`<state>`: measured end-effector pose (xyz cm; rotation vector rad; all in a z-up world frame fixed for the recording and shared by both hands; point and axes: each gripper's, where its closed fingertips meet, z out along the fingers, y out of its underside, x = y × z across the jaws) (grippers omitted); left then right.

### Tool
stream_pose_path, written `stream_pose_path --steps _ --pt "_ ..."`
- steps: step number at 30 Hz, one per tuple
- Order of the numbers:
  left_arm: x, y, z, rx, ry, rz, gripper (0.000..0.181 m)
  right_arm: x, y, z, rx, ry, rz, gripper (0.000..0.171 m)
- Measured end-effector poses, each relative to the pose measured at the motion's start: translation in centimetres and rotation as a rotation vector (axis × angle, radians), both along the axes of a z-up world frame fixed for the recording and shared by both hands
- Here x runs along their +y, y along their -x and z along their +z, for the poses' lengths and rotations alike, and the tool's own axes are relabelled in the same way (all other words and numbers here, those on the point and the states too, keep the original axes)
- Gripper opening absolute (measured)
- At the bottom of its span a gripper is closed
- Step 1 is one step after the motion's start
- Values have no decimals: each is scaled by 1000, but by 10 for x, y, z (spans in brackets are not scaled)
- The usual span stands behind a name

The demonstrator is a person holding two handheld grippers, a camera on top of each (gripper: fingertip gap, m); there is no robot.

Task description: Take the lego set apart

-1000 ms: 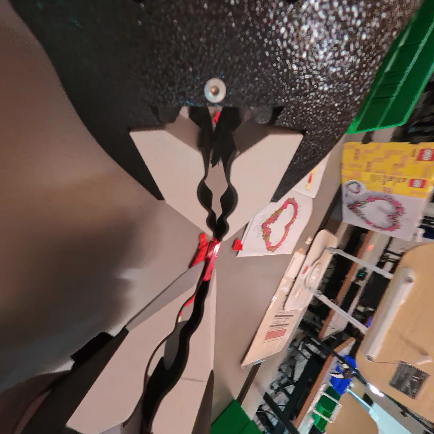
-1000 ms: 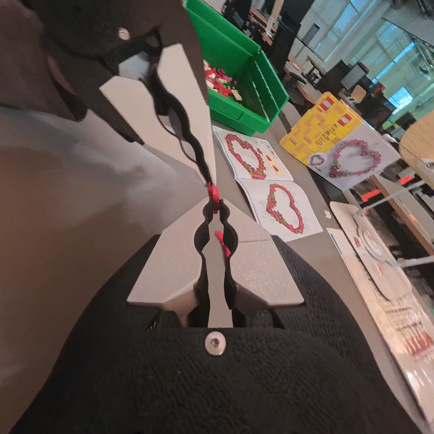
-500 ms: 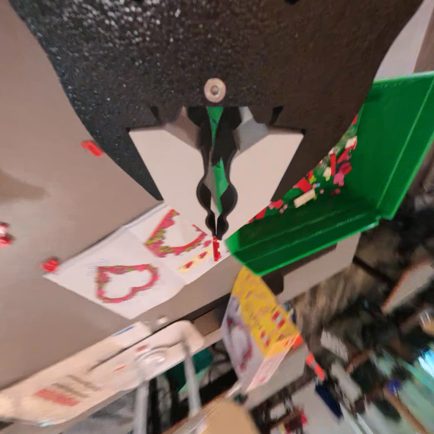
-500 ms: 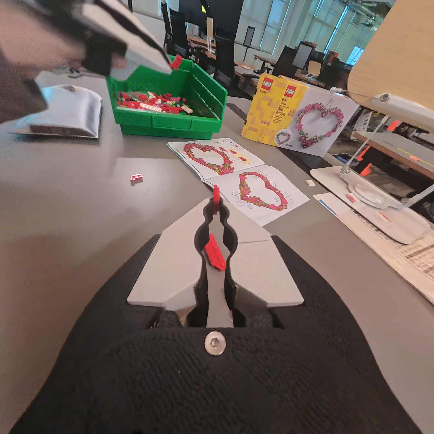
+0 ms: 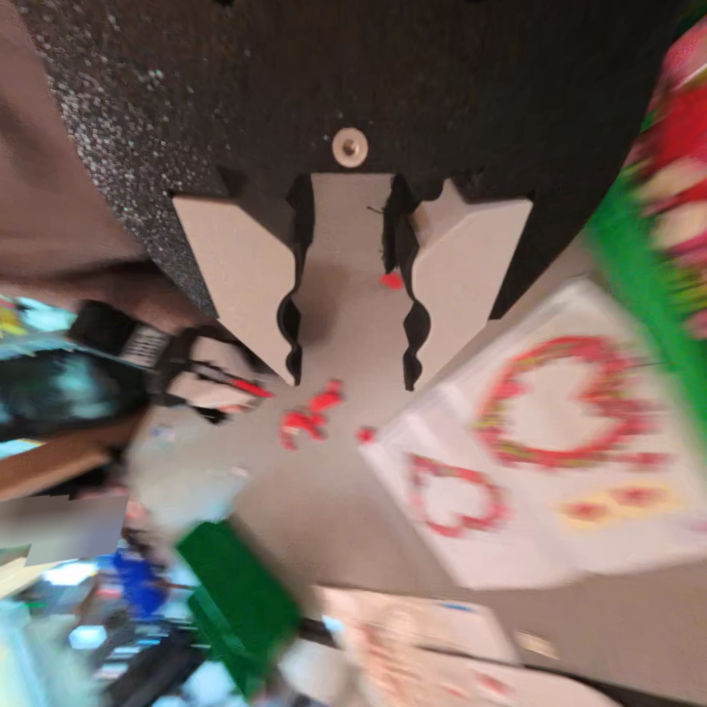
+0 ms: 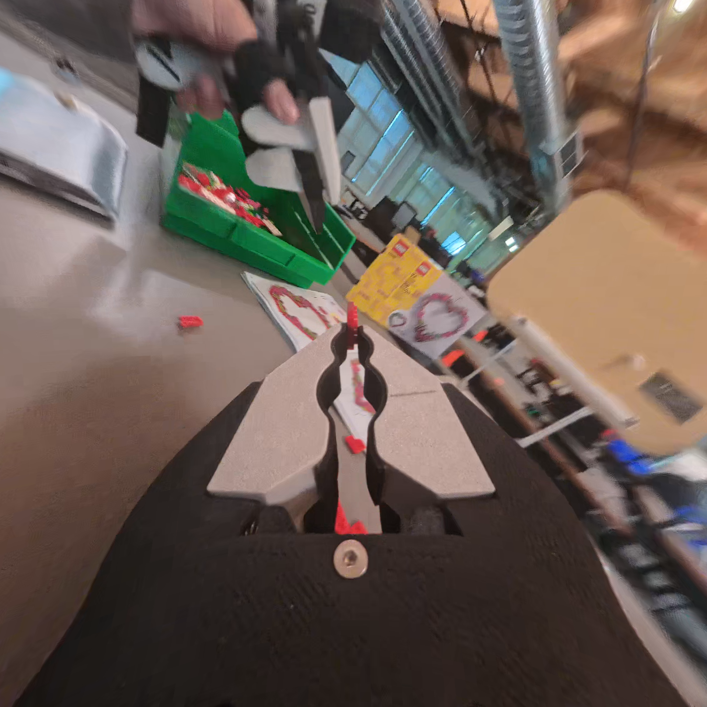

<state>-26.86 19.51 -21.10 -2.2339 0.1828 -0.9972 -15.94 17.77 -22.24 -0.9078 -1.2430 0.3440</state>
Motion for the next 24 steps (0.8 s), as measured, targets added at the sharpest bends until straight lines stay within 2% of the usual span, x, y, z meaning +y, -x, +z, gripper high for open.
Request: stream_pose_path --steps 1,4,6,7,10,12,14,16,18,20,22,24 --pt "-9 -25 0 -67 8 -69 49 -3 3 0 -29 -99 -27 3" --pt "-24 -70 -7 -230 28 -182 45 -17 9 0 -89 -350 -67 3" --pt "-29 -85 -6 -376 65 -214 46 -21 12 -1 -117 -448 -94 3" --pt "-29 -88 -12 -391 94 -221 46 -23 13 -2 -130 -475 -99 3" --pt "-34 -99 -19 -484 154 -262 45 -24 14 -4 -158 -530 -111 2" --pt "-39 -105 -13 -560 160 -309 35 -24 13 -3 -162 -553 -120 3" --pt "-38 -105 -13 -552 139 -301 26 -23 13 -1 -144 -551 -122 5" --pt "-36 -98 1 -570 74 -284 17 -28 9 9 -58 -513 -81 12" --pt "-23 -72 21 -520 -61 -185 7 -29 3 18 22 -413 -28 19" --pt "-3 -22 40 -352 -242 20 3 -14 -7 23 71 -307 -47 23" --pt "13 47 50 -71 -367 277 3 4 -18 28 122 -206 -82 22" --pt "15 114 48 219 -364 466 3 22 -31 34 177 -121 -120 22"
